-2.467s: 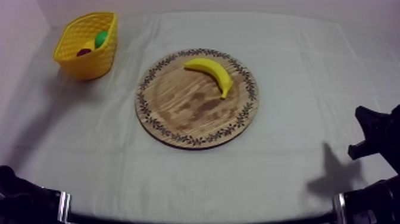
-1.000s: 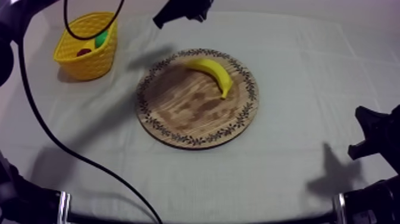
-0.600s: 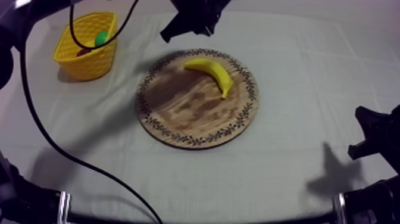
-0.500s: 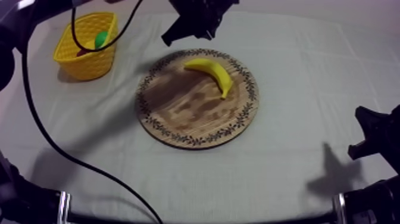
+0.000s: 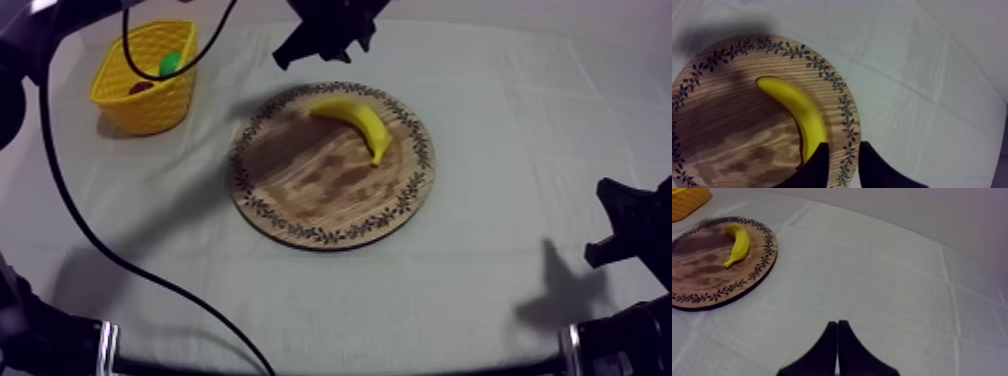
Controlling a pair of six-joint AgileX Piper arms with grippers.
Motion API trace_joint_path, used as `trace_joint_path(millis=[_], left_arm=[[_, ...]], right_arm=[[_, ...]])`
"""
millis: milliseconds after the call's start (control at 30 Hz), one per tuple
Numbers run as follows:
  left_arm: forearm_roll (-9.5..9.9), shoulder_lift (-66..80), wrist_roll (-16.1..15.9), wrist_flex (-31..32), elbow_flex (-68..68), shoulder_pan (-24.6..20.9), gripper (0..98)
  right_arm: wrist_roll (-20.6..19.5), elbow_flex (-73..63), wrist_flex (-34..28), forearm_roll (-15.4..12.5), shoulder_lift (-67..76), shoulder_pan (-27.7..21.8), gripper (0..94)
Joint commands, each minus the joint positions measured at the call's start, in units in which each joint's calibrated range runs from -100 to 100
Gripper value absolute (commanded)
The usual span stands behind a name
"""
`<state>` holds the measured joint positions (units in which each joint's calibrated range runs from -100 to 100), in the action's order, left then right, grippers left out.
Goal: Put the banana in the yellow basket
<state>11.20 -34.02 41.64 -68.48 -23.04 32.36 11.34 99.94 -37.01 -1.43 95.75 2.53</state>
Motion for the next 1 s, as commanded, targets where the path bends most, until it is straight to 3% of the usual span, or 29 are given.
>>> trace_joint_path(millis=[0, 200, 367, 567, 967], left_arm=[[-0.35, 0.09, -0.18, -0.48, -0.11, -0.05, 43.7], [0.93, 0.23, 0.48, -0.58, 1.65, 0.18, 61.2], [0.68, 0.55, 1.79, -0.37, 2.75, -0.11, 74.0], [0.50, 0.56, 2.63, 0.07, 3.05, -0.42, 78.8], [-3.13, -2.27, 0.88, -1.55, 4.82, 0.49, 82.3]], right_arm=[[0.02, -0.05, 0.00, -0.01, 0.00, 0.00, 0.3], [0.02, -0.05, 0.00, -0.01, 0.00, 0.00, 0.3], [0.02, -0.05, 0.00, -0.01, 0.00, 0.00, 0.3], [0.02, -0.05, 0.00, -0.01, 0.00, 0.00, 0.3], [0.02, -0.05, 0.00, -0.01, 0.00, 0.00, 0.3]])
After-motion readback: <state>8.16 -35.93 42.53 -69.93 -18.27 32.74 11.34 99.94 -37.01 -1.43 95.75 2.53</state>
